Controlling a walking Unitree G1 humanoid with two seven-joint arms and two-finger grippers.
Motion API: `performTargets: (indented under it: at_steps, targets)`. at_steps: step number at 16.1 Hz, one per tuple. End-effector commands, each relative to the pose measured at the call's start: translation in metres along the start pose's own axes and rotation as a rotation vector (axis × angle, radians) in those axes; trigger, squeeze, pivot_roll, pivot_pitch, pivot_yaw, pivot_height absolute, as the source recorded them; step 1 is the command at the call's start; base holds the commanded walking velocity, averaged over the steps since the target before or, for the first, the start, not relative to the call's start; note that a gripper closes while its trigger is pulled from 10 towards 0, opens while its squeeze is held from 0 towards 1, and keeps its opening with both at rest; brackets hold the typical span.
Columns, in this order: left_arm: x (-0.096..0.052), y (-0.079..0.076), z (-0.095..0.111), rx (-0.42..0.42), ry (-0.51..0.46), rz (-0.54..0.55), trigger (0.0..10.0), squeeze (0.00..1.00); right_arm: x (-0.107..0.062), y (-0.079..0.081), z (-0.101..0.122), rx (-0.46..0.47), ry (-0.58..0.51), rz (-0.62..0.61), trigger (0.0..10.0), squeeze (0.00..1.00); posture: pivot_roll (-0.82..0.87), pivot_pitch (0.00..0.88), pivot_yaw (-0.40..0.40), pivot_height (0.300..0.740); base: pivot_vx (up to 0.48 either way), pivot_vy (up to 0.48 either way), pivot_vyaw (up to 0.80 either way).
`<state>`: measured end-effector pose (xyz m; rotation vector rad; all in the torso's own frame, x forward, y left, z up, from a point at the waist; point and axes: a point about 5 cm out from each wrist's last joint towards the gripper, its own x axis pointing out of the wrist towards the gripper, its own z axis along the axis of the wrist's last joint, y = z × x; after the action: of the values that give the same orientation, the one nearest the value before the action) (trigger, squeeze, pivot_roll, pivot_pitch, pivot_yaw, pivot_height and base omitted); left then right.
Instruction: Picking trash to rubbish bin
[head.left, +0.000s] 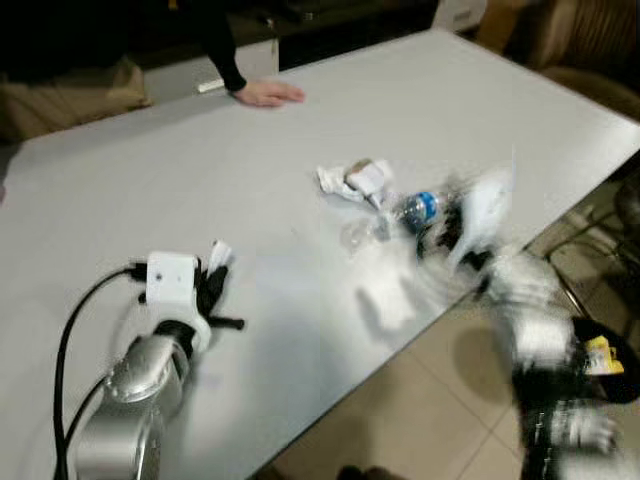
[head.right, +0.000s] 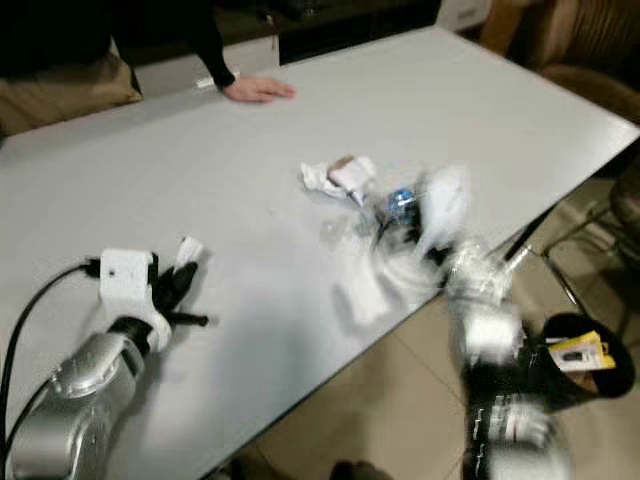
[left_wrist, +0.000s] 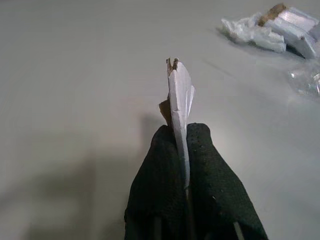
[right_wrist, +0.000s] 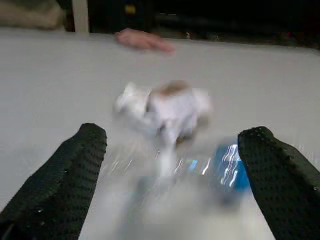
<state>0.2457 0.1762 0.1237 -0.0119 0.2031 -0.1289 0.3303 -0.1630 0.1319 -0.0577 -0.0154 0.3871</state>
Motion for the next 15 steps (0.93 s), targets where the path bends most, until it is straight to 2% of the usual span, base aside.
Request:
performTargets:
  at_steps: [1,3,6,10,13,15]
  targets:
    - [-0.003,-0.001,0.0,0.01,-0.012,0.012,10.0,0.0,-0.005,0.002,0.019,0.0,-0.062,-0.05,10.0,0.0,0.01,0.037,-0.081,0.74,0.0,0.0,0.0]
    - [-0.003,-0.002,0.001,0.047,-0.032,0.012,10.0,0.0,-0.023,0.023,0.009,-0.033,-0.05,-0.05,10.0,0.0,0.01,0.037,-0.09,0.74,0.0,0.0,0.0]
    - [-0.001,-0.005,0.008,0.059,-0.064,0.017,10.0,0.0,-0.033,0.045,0.002,-0.072,0.01,-0.037,10.0,0.0,0.01,0.043,-0.104,0.74,0.0,0.0,0.0]
    - [-0.003,-0.008,0.007,0.061,-0.071,0.017,10.0,0.0,-0.041,0.053,0.001,-0.052,0.042,-0.072,10.0,0.0,0.01,0.037,-0.097,0.74,0.0,-0.404,0.0]
    - [-0.001,-0.011,0.007,0.072,-0.067,-0.002,10.0,0.0,-0.045,0.057,-0.002,-0.051,0.068,-0.071,10.0,0.0,0.01,0.032,-0.087,0.74,0.0,-0.48,0.72]
    - [0.0,-0.012,0.007,0.084,-0.065,-0.012,10.0,0.0,-0.047,0.057,-0.004,-0.014,0.079,-0.089,10.0,0.0,0.0,0.027,-0.08,0.74,0.0,-0.48,0.0]
